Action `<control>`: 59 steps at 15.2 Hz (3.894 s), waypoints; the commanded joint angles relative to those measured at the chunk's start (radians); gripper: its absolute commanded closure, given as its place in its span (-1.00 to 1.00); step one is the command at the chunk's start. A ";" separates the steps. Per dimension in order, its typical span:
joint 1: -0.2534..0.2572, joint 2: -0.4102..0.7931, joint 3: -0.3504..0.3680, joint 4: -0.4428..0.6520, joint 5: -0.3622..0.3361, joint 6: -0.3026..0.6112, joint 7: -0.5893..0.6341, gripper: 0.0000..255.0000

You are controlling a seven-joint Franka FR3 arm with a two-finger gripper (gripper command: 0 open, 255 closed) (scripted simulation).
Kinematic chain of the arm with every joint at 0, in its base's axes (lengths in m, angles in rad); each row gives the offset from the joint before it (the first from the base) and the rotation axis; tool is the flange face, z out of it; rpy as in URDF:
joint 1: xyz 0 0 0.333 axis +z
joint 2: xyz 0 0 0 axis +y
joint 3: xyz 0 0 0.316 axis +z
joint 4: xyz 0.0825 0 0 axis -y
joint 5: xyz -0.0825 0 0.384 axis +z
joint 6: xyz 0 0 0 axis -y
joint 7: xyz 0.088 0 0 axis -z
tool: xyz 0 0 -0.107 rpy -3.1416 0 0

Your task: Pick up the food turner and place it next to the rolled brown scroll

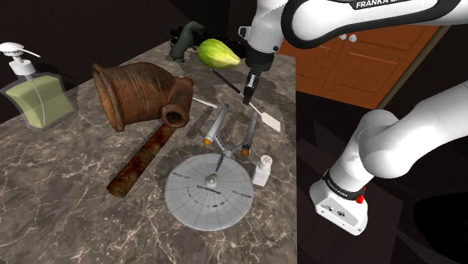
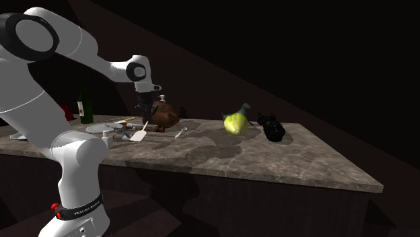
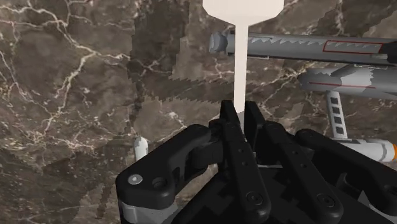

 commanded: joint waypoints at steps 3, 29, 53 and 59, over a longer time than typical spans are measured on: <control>0.040 0.004 0.077 0.009 0.032 -0.001 0.099 1.00; 0.154 0.329 0.466 0.242 0.003 0.105 0.621 1.00; 0.145 0.464 0.502 0.168 -0.091 0.294 0.703 -1.00; 0.152 0.360 0.481 0.176 -0.011 0.198 0.638 -1.00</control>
